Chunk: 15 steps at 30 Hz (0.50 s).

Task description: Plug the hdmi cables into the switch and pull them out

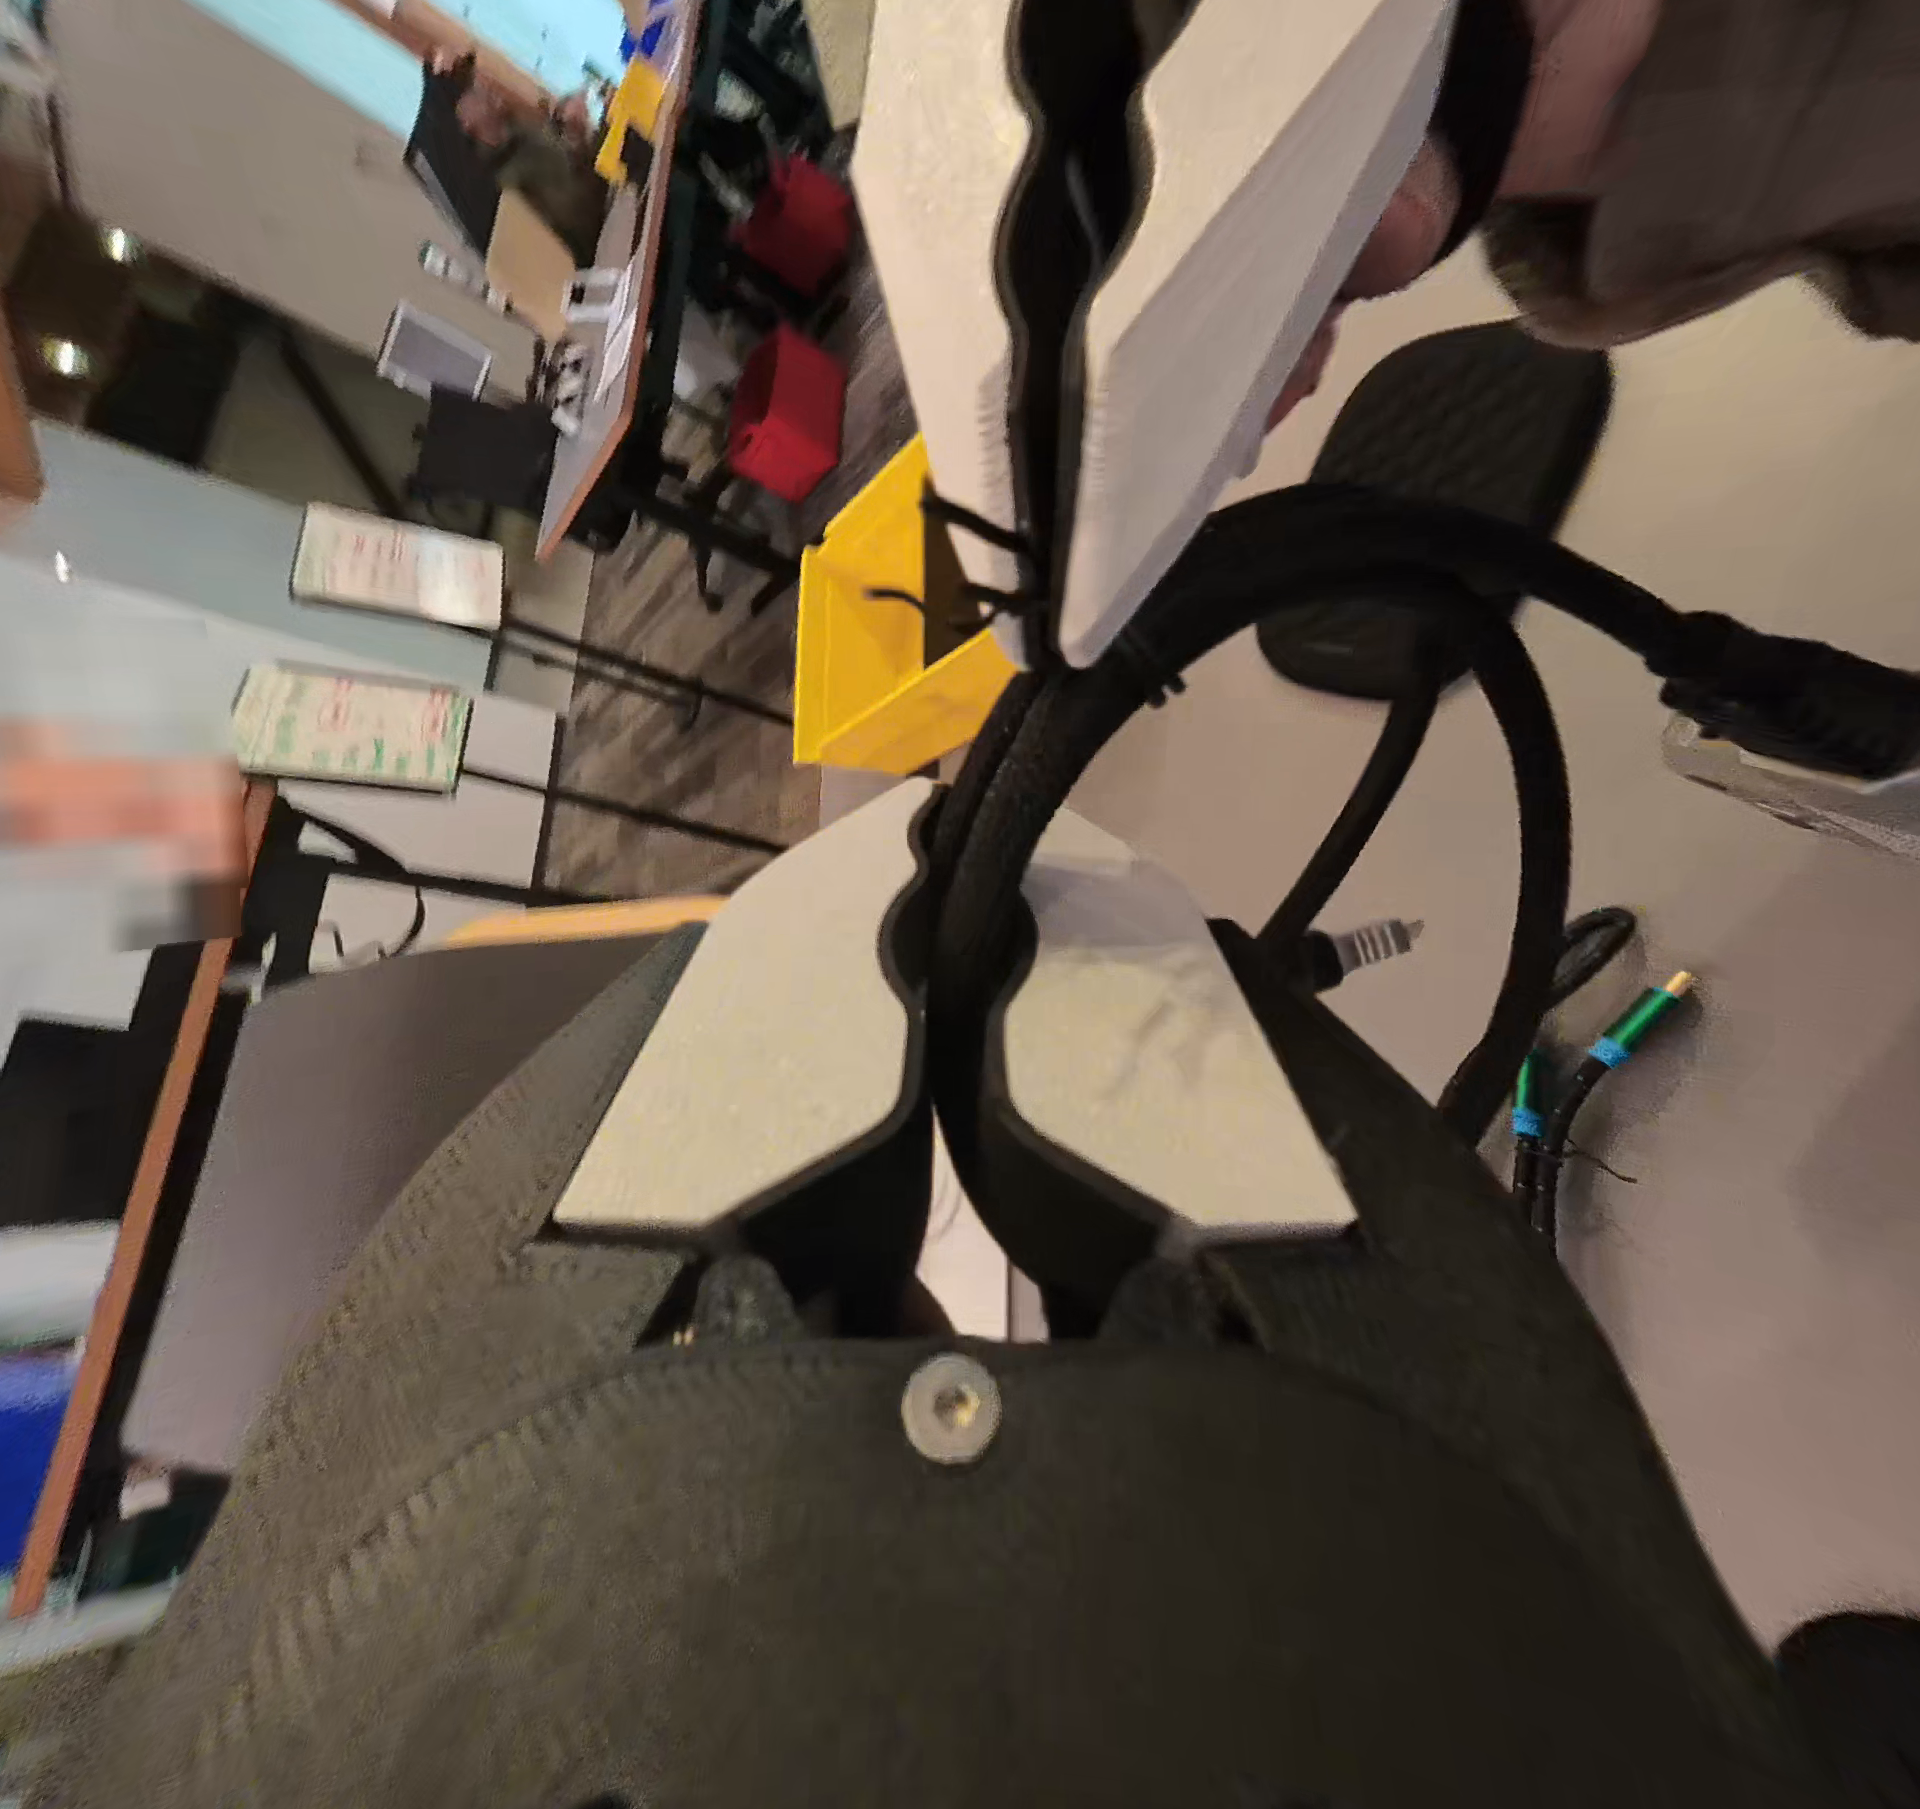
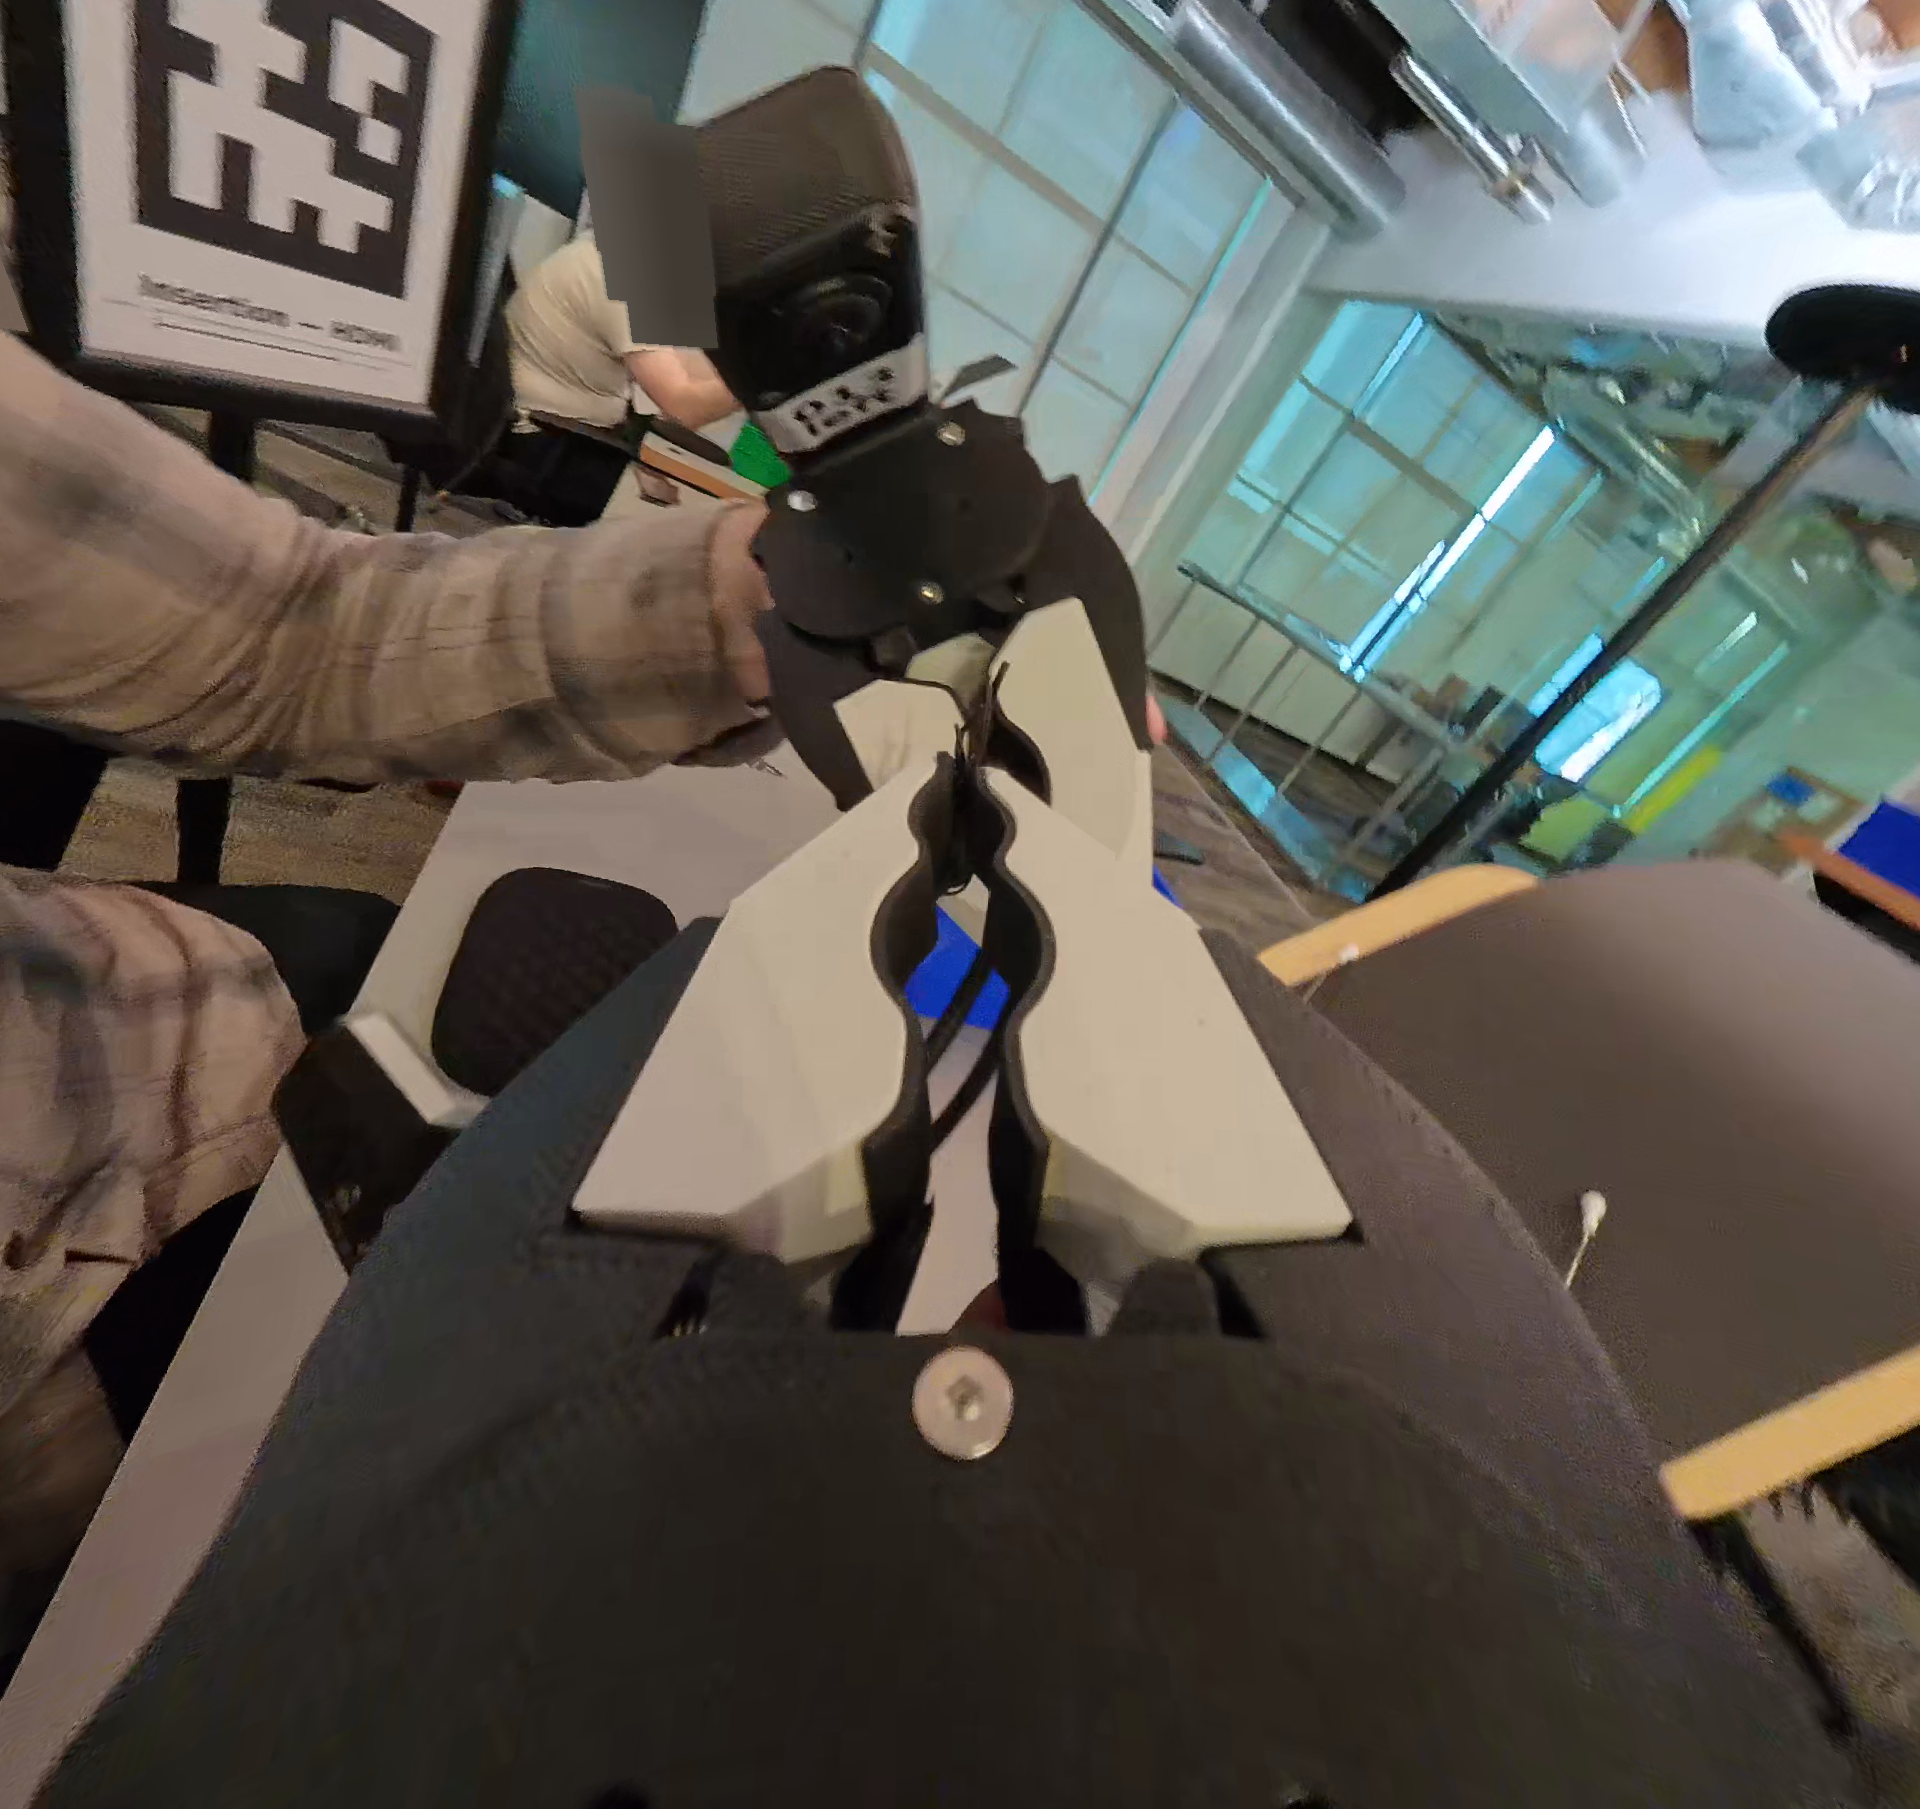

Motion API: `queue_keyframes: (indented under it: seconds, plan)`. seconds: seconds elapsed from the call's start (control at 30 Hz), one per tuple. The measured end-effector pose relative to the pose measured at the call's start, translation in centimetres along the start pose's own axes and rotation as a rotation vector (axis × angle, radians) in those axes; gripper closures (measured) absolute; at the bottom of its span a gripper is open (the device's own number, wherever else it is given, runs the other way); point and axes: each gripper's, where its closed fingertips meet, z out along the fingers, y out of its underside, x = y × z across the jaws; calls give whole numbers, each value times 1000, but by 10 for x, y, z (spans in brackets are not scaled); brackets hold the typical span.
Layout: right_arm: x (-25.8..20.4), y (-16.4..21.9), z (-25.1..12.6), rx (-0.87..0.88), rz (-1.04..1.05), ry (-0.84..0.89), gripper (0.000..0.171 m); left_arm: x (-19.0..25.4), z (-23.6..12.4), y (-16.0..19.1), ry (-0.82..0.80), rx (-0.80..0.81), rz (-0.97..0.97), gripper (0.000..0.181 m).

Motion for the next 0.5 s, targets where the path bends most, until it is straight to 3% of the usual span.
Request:
queue_keyframes:
  seconds: [0.23, 0.5]
  plan:
    - [44, 54, 6, -160, 124, 182, 171, -10, 10, 41, -185, -137, -271, 175]
    - [70, 98, 12, -357, 104, 359, 171, 2, 24, 49, -432, -134, -481, 149]
